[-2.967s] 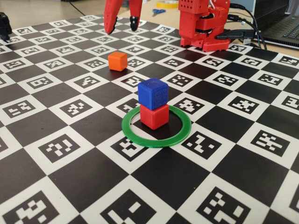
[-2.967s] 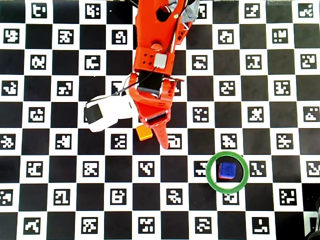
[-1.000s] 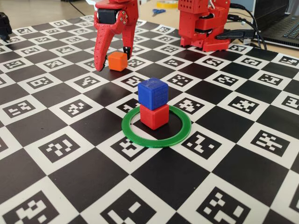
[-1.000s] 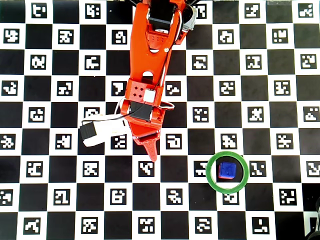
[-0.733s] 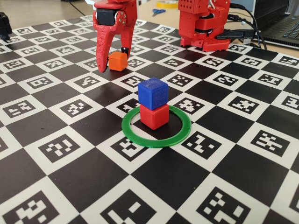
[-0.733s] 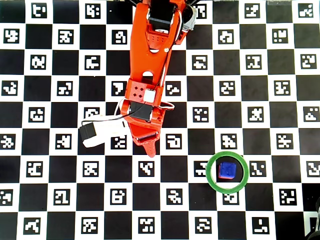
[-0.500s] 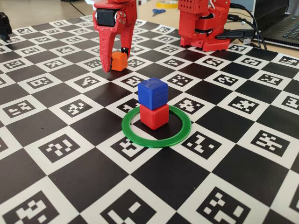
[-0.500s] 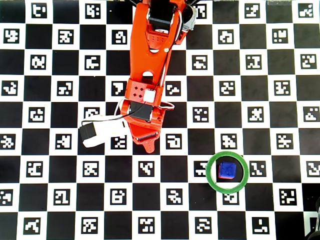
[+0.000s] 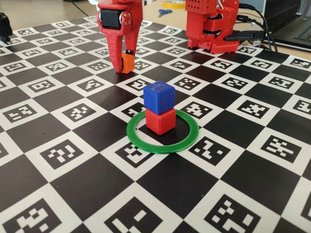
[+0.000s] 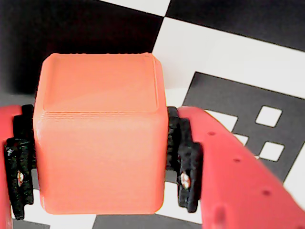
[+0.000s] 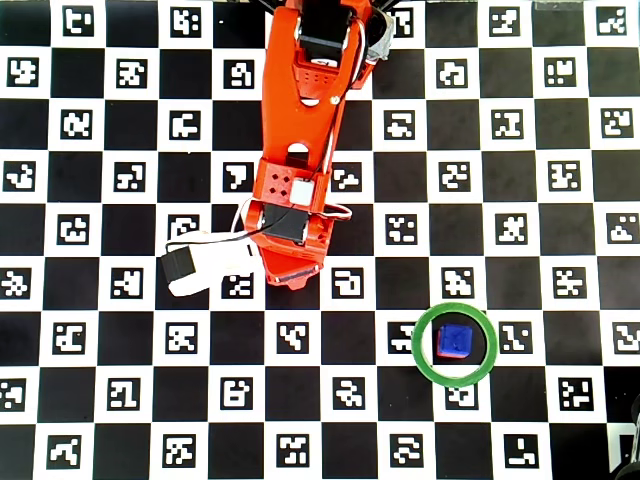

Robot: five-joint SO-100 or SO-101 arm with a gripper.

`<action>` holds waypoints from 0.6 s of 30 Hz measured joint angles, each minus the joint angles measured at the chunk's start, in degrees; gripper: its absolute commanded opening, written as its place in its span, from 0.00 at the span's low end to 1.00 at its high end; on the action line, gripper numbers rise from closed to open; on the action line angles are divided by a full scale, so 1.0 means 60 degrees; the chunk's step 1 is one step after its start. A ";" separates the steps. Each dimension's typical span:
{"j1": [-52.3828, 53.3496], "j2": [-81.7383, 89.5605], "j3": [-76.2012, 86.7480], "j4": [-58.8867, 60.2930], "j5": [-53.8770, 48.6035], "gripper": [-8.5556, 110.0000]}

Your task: Grab the red cube then put it in the green circle then put the blue cube on top and finally the orange cube on top

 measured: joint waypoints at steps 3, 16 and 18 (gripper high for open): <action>0.0000 -0.0029 0.0000 0.0000 0.0000 0.14; -0.0278 -0.0015 -0.0425 0.1890 0.0762 0.13; -0.0366 0.0117 -0.0718 0.2344 0.0952 0.13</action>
